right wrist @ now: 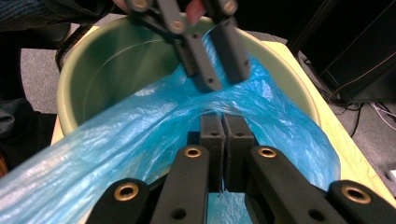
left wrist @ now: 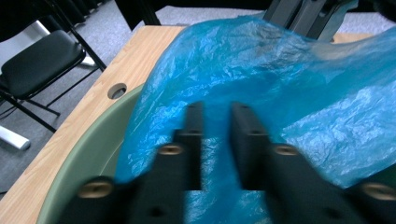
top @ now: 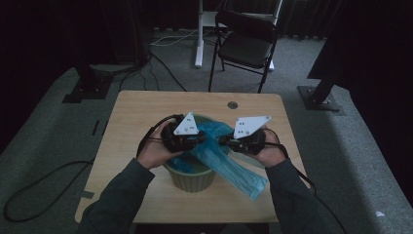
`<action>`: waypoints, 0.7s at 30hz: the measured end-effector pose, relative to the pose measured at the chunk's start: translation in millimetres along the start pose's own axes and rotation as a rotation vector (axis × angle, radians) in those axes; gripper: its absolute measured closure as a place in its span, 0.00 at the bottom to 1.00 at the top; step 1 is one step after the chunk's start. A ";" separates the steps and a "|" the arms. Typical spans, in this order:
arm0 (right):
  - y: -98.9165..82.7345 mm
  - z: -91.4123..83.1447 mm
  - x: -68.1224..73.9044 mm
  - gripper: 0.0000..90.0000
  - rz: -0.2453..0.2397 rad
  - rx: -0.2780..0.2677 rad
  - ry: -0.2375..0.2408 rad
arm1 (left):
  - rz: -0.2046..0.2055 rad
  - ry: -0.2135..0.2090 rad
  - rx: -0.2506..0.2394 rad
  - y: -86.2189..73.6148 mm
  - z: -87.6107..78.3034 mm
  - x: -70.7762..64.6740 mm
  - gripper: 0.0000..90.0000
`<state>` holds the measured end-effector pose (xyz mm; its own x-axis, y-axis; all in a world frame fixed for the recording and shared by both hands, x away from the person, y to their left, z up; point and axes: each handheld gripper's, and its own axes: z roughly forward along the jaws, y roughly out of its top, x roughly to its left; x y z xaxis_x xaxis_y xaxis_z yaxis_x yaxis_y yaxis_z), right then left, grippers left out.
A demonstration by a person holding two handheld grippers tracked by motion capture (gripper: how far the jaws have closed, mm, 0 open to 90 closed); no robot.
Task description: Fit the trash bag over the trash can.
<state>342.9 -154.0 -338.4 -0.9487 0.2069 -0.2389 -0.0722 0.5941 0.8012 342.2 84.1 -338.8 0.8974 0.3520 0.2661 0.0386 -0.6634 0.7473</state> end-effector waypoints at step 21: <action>-0.4 -3.0 1.3 0.98 -0.005 0.006 0.003 | -0.081 0.067 -0.018 -10.6 -12.0 15.7 0.76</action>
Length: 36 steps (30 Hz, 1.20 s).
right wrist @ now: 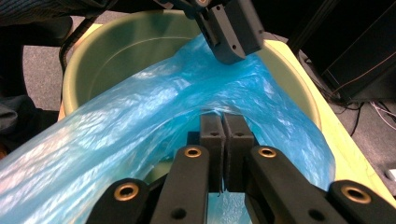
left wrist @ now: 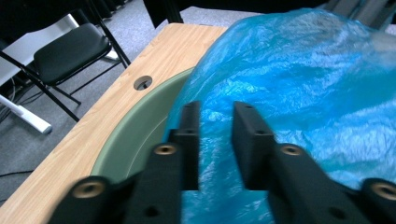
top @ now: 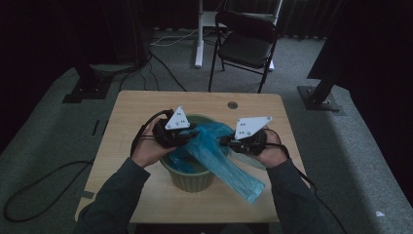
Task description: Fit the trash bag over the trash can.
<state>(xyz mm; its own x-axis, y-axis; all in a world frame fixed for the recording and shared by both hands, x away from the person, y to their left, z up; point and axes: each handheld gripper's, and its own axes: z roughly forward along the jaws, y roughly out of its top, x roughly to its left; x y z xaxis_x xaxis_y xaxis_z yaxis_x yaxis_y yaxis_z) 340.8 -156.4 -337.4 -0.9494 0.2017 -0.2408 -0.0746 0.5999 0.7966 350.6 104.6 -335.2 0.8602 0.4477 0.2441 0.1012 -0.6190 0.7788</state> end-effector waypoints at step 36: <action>-1.7 -5.4 1.0 0.99 -0.010 0.042 -0.024 | -0.087 -0.024 0.032 -19.0 -8.2 16.4 0.99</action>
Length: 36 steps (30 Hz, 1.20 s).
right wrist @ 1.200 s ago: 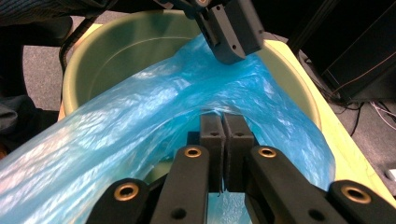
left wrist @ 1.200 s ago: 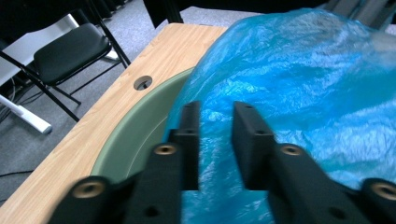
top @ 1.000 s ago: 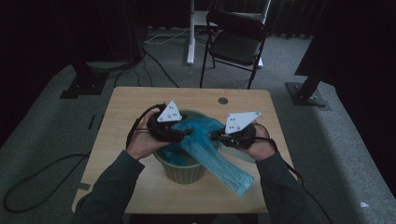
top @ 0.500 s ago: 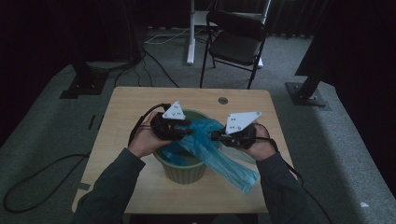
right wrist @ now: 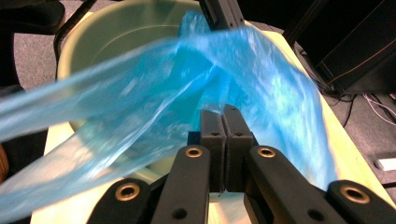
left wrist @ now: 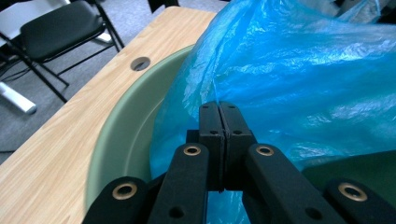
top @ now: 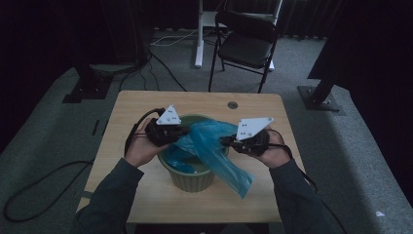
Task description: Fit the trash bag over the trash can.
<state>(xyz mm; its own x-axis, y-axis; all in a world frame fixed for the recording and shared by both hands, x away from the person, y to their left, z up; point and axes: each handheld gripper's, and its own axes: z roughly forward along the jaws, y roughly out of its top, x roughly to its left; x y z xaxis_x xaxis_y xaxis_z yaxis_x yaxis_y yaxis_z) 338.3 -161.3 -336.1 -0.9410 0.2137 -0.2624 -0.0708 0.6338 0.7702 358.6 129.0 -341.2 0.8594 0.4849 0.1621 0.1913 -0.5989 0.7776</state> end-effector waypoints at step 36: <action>-35.5 -37.2 -1.3 0.87 0.074 -0.005 -0.027 | -0.065 0.059 0.006 -29.9 -16.5 13.2 0.98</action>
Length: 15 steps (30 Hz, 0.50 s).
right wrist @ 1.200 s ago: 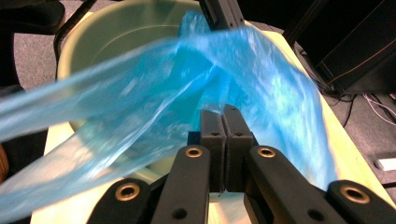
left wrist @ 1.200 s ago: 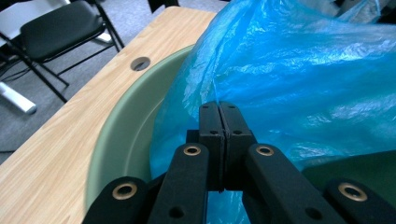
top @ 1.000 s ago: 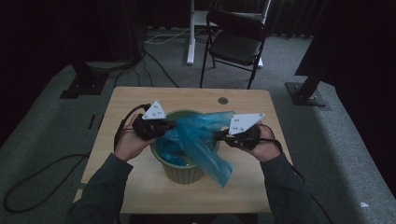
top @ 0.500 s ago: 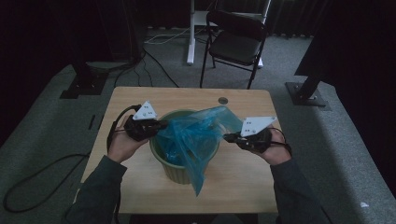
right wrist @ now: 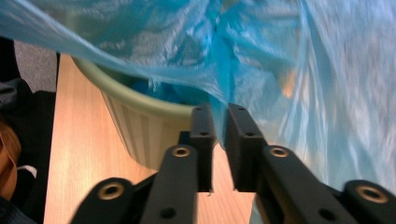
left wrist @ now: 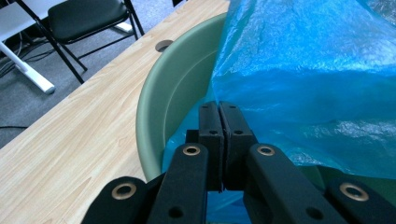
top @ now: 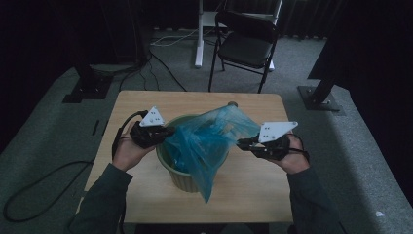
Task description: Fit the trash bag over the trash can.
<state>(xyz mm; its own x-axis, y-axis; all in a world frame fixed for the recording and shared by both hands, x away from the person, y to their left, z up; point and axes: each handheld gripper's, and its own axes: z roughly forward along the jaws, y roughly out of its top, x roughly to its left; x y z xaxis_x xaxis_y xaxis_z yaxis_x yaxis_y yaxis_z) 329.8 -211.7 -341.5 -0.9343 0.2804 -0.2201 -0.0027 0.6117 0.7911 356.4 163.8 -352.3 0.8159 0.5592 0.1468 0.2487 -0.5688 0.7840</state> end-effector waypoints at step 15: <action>9.4 -7.0 -2.2 0.67 0.019 -0.102 0.037 | -0.001 0.003 0.006 -0.7 2.0 -0.3 0.98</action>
<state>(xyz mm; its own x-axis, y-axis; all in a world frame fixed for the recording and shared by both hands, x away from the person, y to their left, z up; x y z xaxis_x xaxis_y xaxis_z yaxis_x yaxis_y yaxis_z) 329.4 -211.7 -329.5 -0.9470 0.2626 -0.1849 -0.0195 0.5274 0.8494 357.0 162.8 -354.1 0.8140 0.5618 0.1480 0.2528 -0.5719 0.7804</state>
